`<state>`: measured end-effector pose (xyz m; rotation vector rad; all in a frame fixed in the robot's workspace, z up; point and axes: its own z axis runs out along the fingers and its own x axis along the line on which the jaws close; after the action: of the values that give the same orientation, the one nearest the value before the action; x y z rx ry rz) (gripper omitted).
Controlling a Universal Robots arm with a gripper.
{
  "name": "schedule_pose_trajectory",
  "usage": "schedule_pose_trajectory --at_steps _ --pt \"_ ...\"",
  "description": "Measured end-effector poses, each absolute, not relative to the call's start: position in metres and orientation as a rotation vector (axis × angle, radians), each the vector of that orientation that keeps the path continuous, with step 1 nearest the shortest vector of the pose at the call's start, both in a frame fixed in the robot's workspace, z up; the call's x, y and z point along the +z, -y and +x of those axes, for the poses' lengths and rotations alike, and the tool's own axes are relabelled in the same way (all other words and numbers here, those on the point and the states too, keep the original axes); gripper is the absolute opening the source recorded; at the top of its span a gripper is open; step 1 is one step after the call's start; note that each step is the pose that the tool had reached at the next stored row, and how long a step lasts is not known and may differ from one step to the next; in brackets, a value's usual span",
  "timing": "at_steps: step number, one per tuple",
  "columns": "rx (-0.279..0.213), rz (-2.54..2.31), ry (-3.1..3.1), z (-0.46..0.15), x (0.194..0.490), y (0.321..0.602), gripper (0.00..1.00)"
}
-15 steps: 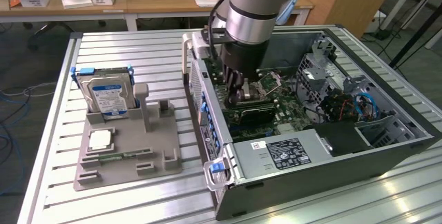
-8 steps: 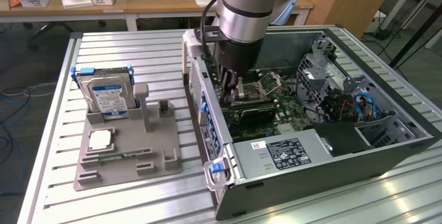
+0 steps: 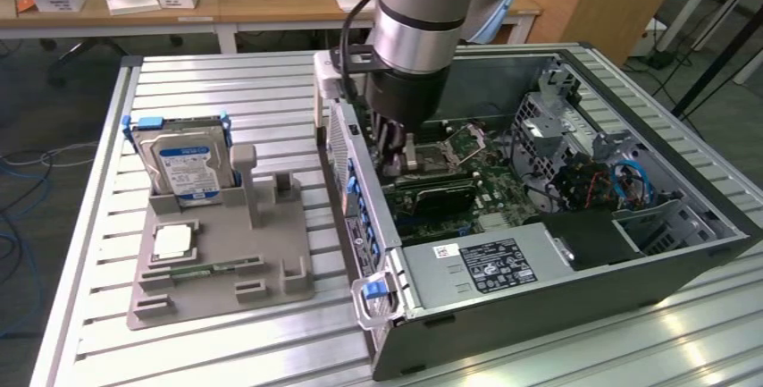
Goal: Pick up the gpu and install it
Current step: 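Press down on the gpu until it lock into place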
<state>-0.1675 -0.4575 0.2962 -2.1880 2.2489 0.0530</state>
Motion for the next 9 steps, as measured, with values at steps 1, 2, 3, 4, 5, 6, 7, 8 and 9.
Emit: schedule_pose_trajectory --at_steps 1,2,3,4,5,6,7,8,9 --pt "0.053 -2.187 -2.249 -0.1682 0.2961 0.4573 0.11" --pt "0.054 -2.187 -2.249 -0.1687 0.2961 0.4571 0.11" --pt "0.054 -2.188 -2.249 -0.1692 0.2963 0.4571 0.11" --pt "0.054 -2.188 -2.248 -0.1695 0.2964 0.4570 0.11" --pt "0.054 -2.188 -2.248 -0.1700 0.2965 0.4570 0.11" --pt "0.054 -2.188 -2.248 -0.1701 0.2964 0.4570 0.11" --pt "0.054 -2.188 -2.248 -0.1704 0.2964 0.4570 0.11" --pt "0.054 -2.188 -2.248 -0.1705 0.2964 0.4570 0.11" --pt "0.054 -2.188 -2.248 -0.1705 0.2965 0.4571 0.11"
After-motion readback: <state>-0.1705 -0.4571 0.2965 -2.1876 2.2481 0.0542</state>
